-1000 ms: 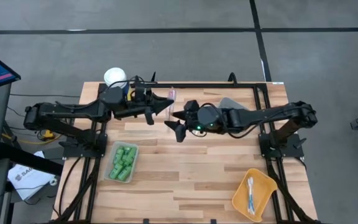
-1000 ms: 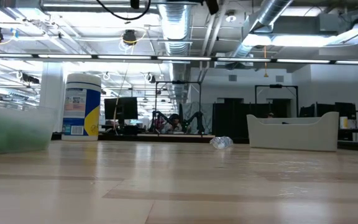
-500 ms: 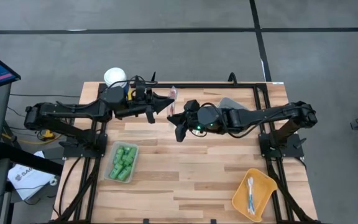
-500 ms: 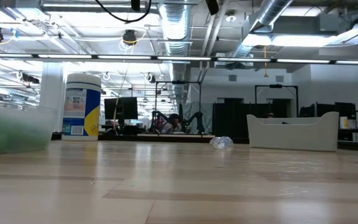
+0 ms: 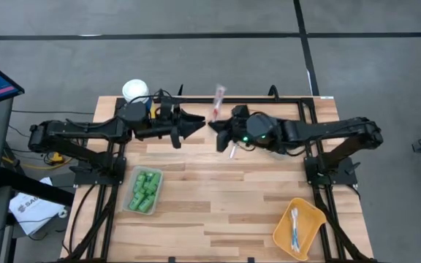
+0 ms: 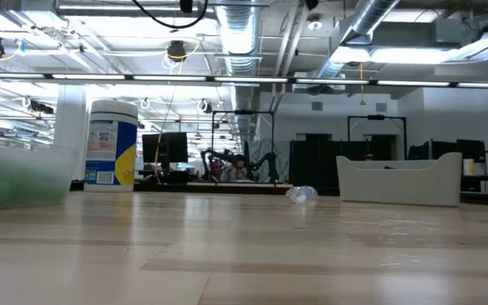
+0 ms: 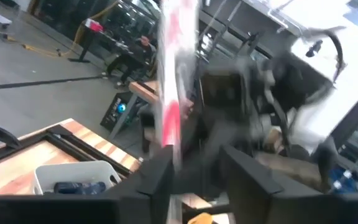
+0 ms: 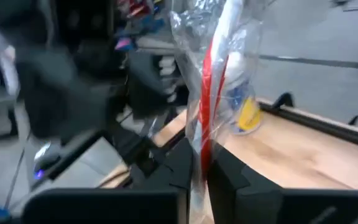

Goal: Pick & Place Travel size toiletries
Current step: Put the orange toothbrush into the yellow bin

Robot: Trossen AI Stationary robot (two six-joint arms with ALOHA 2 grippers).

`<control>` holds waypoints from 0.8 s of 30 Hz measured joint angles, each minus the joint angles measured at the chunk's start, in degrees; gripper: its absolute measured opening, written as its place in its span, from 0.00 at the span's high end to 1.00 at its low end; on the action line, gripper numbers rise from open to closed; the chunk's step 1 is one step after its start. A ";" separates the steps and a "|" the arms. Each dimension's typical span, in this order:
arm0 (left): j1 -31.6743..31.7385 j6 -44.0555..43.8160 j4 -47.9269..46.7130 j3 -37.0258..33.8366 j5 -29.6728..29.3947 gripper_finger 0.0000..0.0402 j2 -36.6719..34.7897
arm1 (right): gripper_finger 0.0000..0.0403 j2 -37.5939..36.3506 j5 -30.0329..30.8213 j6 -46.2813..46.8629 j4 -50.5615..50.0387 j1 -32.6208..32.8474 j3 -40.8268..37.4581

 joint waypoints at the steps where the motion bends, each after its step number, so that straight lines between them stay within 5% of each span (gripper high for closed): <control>1: 0.00 0.57 -0.19 0.00 0.59 0.66 0.00 | 0.96 -0.84 0.88 0.79 -0.72 0.00 0.03; 7: -0.02 2.98 -2.21 0.00 1.04 0.45 0.00 | 0.96 -7.39 8.13 13.41 -19.96 2.18 0.02; 13: -0.02 5.83 -6.44 0.00 -0.91 0.37 0.66 | 0.96 -10.35 14.30 41.45 -48.46 11.65 0.02; 19: 0.17 7.35 -6.69 0.00 -1.36 0.37 3.42 | 0.96 -6.46 12.89 75.45 -70.94 26.47 0.02; 24: 0.17 7.28 -6.50 -0.01 -1.36 0.37 7.71 | 0.94 0.02 3.20 97.67 -78.50 38.47 0.00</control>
